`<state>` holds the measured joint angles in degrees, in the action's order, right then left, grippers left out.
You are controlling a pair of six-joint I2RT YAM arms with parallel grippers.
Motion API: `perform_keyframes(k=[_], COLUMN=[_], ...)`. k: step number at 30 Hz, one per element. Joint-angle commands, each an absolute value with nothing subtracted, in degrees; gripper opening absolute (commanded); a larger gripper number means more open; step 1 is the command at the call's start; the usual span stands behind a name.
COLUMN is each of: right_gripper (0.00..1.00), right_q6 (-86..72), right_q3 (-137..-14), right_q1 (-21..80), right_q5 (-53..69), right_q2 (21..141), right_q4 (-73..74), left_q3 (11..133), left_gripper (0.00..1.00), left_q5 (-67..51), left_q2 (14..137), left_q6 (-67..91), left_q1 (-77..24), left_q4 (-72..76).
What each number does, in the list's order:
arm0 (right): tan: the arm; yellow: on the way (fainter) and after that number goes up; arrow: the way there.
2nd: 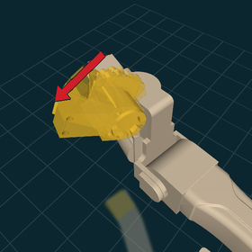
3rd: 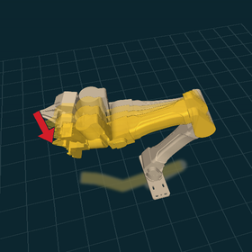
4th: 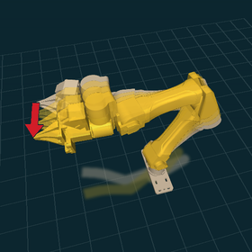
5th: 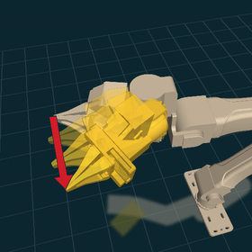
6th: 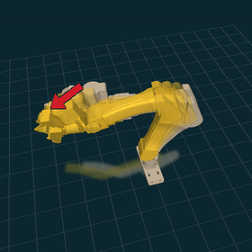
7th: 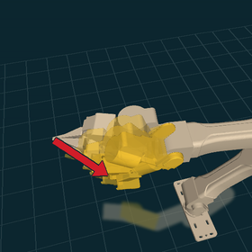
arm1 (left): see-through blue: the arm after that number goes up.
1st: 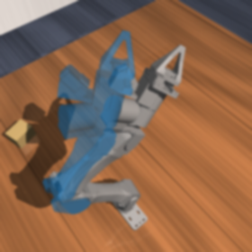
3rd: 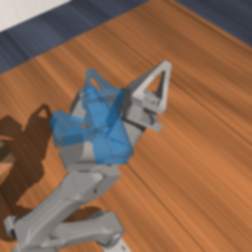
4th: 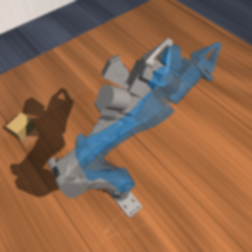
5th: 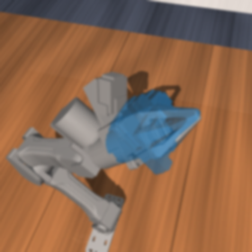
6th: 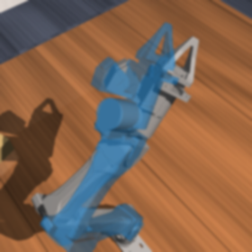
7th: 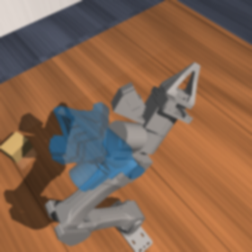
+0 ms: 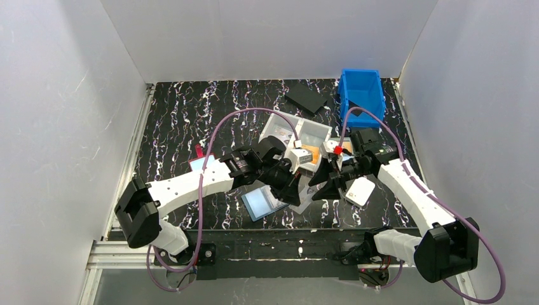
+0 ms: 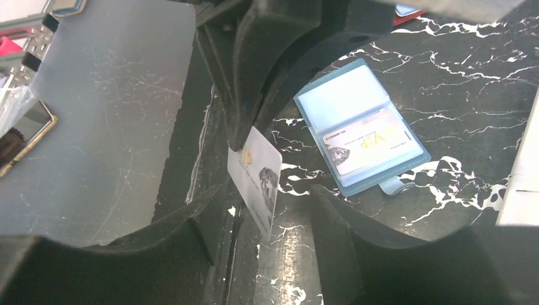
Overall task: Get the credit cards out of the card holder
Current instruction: Place the credit card in the storage box.
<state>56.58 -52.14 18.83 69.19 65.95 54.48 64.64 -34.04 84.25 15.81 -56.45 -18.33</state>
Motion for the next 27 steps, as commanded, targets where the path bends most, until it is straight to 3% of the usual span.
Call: perform_keyframes(k=[1, 3, 7, 9, 12, 20, 22, 27], right_gripper=[0.55, 0.43, 0.01, 0.01, 0.01, 0.01, 0.01, 0.01], right_q6=[47.7, 44.6, 39.6, 38.6, 36.2, 19.2, 13.1, 3.0], right_q3=[-51.0, -50.0, -48.7, -48.4, -47.4, -42.0, -40.2, -38.2], right_q1=[19.3, 19.3, 19.3, 19.3, 19.2, 15.4, 14.2, 12.4], right_q5=[71.1, 71.6, 71.4, 71.6, 72.7, 79.3, 80.8, 80.8], right_q2=[65.0, 64.8, 64.2, 63.5, 61.9, 58.5, 57.6, 56.4], right_q4=[47.1, 44.7, 40.9, 40.6, 39.0, 24.8, 18.8, 10.3], left_q3=[67.2, 67.4, 67.8, 67.1, 63.7, 42.7, 38.0, 29.1], left_gripper=[0.0, 0.0, 0.0, 0.03, 0.21, 0.87, 0.98, 0.98], left_q5=[-34.2, -34.1, -33.2, -31.5, -28.2, -17.1, -13.0, -10.9], left_q2=[84.7, 85.0, 85.0, 84.0, 80.5, 63.2, 59.1, 52.8], left_q6=[14.6, 14.6, 14.9, 15.8, 19.0, 35.4, 39.4, 47.0], left_q1=[-57.0, -57.1, -57.2, -57.1, -57.1, -56.4, -56.2, -55.9], left_q4=[-19.2, -19.2, -19.2, -18.5, -14.6, 10.0, 12.7, 23.5])
